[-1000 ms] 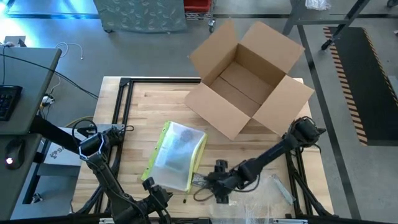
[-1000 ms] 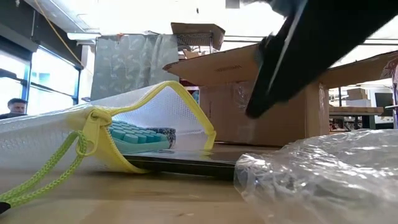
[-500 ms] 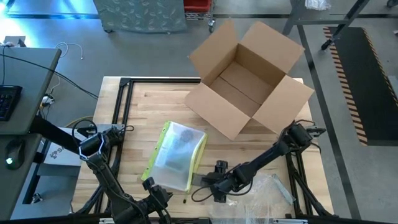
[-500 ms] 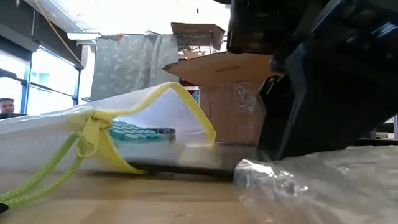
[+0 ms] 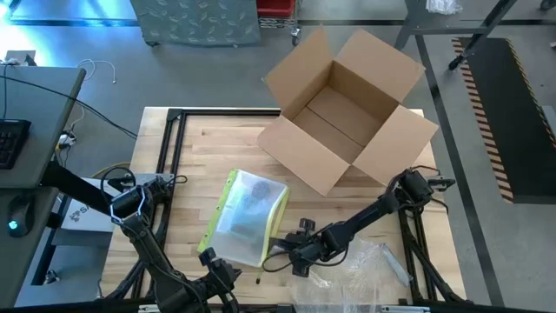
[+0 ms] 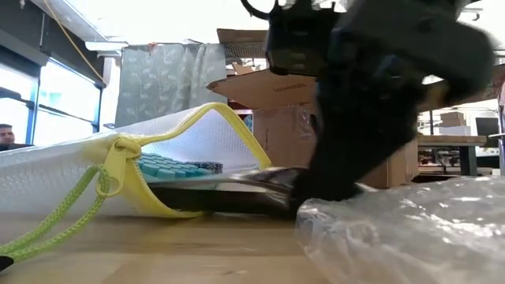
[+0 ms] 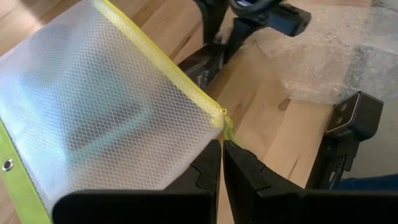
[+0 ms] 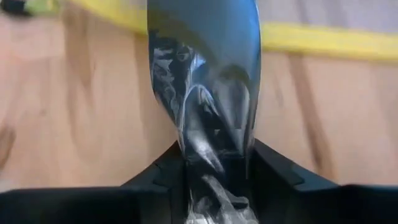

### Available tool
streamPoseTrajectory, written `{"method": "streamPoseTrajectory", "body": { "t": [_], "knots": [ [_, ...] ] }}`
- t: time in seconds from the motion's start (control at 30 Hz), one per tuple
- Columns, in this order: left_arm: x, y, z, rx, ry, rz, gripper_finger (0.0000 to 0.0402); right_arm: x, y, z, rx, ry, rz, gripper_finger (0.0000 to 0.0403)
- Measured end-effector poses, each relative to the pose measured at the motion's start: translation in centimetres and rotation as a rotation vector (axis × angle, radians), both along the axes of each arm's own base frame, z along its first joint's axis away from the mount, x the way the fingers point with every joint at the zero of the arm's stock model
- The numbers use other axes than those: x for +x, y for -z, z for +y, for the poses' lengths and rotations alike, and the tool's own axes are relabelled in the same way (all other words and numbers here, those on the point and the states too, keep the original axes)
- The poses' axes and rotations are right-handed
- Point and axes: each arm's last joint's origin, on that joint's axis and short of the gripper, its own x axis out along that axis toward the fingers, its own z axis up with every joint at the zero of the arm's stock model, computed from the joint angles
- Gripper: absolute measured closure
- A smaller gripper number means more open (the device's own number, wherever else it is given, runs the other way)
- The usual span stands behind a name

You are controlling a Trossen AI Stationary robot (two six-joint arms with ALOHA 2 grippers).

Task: Unpack boxes
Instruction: Put the black pen pack into the transparent zipper bag

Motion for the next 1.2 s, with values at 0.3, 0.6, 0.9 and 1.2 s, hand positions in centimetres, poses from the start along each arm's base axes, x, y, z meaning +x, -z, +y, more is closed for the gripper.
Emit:
{"method": "streamPoseTrajectory", "body": {
  "t": [0.3, 0.6, 0.9, 1.2],
  "knots": [
    [0.0, 0.0, 0.0, -0.001, 0.000, -0.004, 0.0401, 1.4, -1.7, -1.2, -0.001, 0.017, -0.136, 0.0284],
    [0.2, -0.1, -0.2, -0.012, 0.000, -0.030, 0.0401, 4.1, -2.5, -3.7, -0.118, -0.178, -0.292, 0.0282],
    [0.4, -1.7, -0.7, 0.011, 0.086, -0.029, 0.0401, 4.9, -2.7, -5.5, -0.402, -0.481, -0.278, 0.0281],
    [1.2, -4.9, -1.0, 0.091, 0.190, -0.083, 0.0401, 6.2, -3.2, -7.5, -0.477, -0.528, -0.343, 0.0281]
  ]
}}
